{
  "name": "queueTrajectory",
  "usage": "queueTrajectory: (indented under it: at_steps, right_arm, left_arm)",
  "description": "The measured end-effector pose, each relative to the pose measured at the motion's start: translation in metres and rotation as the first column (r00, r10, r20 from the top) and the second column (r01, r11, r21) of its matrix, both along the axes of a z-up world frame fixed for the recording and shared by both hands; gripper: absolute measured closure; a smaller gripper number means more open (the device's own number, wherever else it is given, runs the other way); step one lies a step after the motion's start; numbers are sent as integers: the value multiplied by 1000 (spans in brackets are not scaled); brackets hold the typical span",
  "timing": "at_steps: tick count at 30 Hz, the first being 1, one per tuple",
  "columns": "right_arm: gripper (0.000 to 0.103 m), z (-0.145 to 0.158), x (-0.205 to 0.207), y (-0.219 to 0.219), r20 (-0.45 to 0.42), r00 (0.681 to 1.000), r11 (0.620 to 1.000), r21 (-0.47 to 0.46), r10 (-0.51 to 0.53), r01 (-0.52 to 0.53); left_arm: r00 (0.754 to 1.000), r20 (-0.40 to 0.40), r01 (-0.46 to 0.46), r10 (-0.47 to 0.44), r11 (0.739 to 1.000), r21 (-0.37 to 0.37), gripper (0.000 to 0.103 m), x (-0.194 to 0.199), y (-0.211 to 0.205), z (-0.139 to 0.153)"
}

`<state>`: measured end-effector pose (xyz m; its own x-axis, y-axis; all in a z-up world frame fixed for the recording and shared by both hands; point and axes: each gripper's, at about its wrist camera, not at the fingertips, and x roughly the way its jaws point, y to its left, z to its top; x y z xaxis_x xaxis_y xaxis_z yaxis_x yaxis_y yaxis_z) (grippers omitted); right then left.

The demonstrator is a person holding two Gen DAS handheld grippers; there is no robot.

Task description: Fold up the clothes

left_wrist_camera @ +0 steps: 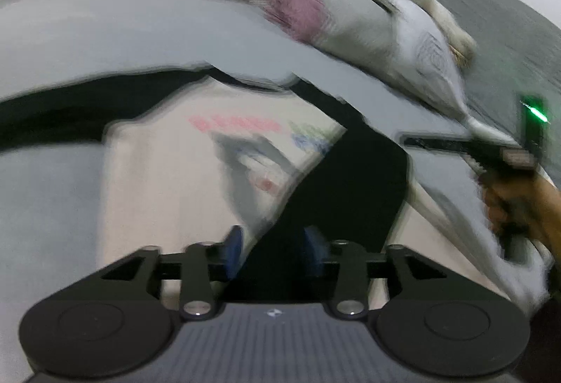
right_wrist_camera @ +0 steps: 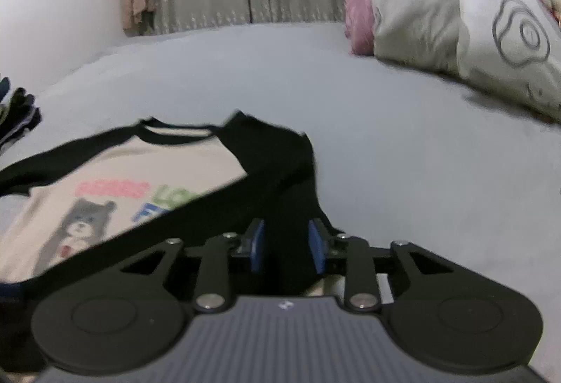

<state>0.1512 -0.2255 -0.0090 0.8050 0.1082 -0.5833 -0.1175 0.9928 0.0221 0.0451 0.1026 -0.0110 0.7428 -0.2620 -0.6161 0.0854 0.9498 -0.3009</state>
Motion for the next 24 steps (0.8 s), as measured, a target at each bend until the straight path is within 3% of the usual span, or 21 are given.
queueTrajectory:
  at_steps: [2,4,6,8,9,11,14,19,21,22,24]
  right_arm:
    - [45,8,-9,5,7,1000,1000,-7,3,-3]
    - [39,12,-17,9,17,1000,1000,-11,16,-16]
    - [34,14,-24,13,19,999,999,-17,27,-27]
    - [31,13,-30,18,15,999,999,-15,40,-40]
    - [28,13,-32,18,12,999,999,-11,43,-43]
    - [24,13,-35,19,8,999,999,-1,47,-47]
    - [21,12,-39,19,6,999,999,24,47,-47]
    - [20,5,-38,23,-19,999,998,52,38,-37]
    - [19,3,-37,27,-24,999,998,52,44,-42]
    - [19,2,-37,29,-26,999,998,51,47,-46]
    - [19,1,-38,33,-26,998,997,50,64,-62]
  left_arm:
    - [971,-10,-239,239,971,-2,27,4,32,1]
    - [913,-19,-407,407,913,18,25,5,53,0]
    - [881,-21,-472,472,882,23,25,6,65,-1]
    - [826,-34,-562,563,827,14,24,4,86,-4]
    - [817,-38,-575,575,818,14,24,4,90,-4]
    - [767,-61,-639,639,769,24,24,4,106,-6]
    - [726,-81,-685,683,729,8,24,6,127,-8]
    - [689,-100,-724,718,689,-41,22,13,148,-6]
    - [668,-105,-744,737,662,-89,20,17,157,-9]
    - [644,-105,-764,758,629,-144,20,16,166,-12]
    - [626,-102,-775,773,603,-188,19,22,171,-16]
